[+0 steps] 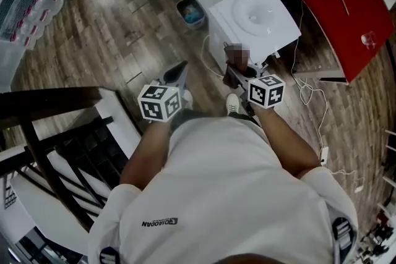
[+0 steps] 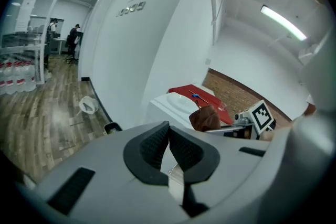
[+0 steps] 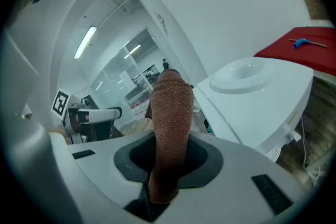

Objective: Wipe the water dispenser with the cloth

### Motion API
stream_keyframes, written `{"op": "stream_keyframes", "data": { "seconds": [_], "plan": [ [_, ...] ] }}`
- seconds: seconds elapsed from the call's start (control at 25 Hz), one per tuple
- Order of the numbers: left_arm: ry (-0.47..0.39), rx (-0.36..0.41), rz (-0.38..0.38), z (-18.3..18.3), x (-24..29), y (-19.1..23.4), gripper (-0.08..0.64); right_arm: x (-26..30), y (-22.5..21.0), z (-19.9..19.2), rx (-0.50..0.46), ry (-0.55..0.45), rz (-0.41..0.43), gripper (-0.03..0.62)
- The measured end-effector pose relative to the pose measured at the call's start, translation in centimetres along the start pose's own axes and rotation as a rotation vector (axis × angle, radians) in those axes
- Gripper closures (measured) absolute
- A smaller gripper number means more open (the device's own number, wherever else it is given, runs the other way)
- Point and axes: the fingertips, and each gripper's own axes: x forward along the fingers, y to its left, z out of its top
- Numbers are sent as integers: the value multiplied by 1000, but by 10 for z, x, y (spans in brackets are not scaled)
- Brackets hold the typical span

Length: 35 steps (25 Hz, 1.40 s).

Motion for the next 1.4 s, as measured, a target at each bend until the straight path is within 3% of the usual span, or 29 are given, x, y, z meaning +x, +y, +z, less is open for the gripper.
{"op": "stream_keyframes", "data": {
  "seconds": [0.2,0.4,0.52,0.84,1.12,1.4],
  "plan": [
    [65,99,-163,14,13,28,560,19,-8,-5,225,-165,-131,506],
    [103,154,-276,15,25,45,560,30,-25,-1,278,-274,-272,506],
    [129,188,-328,12,27,45,560,27,-27,1,316,-341,-314,506],
    [171,157,-341,-1,38,43,560,44,-62,-34,553,-428,-310,506],
    [211,176,-375,-25,42,32,560,68,-91,-69,538,-401,-368,506],
    [257,159,-348,-46,39,51,560,99,-129,-119,541,-331,-479,506]
  ]
}}
